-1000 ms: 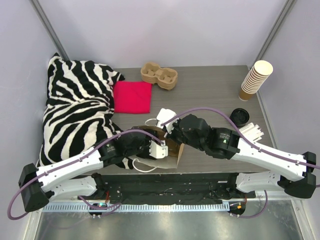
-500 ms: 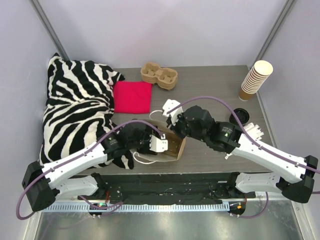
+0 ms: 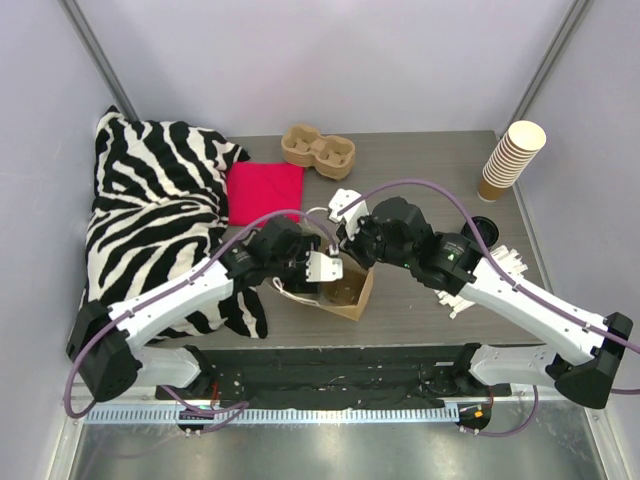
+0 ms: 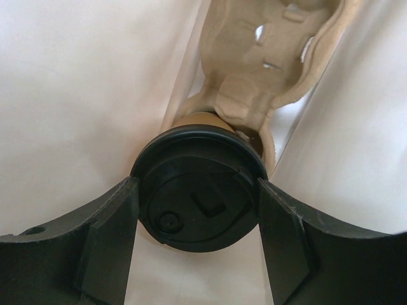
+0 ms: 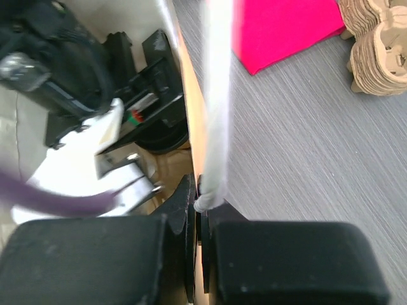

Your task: Pack the takeout coffee

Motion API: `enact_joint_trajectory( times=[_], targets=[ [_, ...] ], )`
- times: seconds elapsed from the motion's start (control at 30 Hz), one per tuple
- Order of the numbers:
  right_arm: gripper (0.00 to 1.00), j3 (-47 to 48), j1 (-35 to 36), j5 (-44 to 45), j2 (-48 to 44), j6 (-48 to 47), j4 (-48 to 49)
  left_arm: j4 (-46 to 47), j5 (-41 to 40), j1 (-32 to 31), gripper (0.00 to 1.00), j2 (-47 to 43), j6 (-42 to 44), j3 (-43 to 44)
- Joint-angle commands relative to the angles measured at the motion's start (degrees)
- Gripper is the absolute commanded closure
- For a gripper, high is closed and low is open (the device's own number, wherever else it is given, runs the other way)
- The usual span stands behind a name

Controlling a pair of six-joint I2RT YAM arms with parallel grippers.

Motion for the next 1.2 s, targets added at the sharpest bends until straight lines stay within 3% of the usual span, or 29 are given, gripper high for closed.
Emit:
enact_joint_trajectory(
  times=[0.0, 0.37, 0.87, 0.97, 1.17],
  targets=[
    [0.99, 1.54, -2.08, -4.83, 0.01, -0.97, 3.65, -6.43, 2.16, 3.2, 1.0, 4.72, -2.06, 1.97],
    [0.99, 1.54, -7.18, -8.53, 1.24, -1.49, 3.56, -7.31, 6.38, 6.2, 1.0, 9.82, -0.3, 2.77],
    [0.99, 1.27, -11.22, -11.7, 2.38, -3.25, 3.74, -6.26, 5.33, 7.34, 1.0, 18.43, -0.74, 2.94],
    [0.99, 1.1, -11.75, -12.13, 2.3, -3.52, 3.83, -4.94, 4.54, 7.34, 0.93, 17.74, -1.53, 3.2],
    [0.99, 0.49, -11.92, -12.31, 1.69, -4.92, 5.05, -5.29, 4.89, 6.99, 0.62, 13.78, -2.5, 6.19]
  ],
)
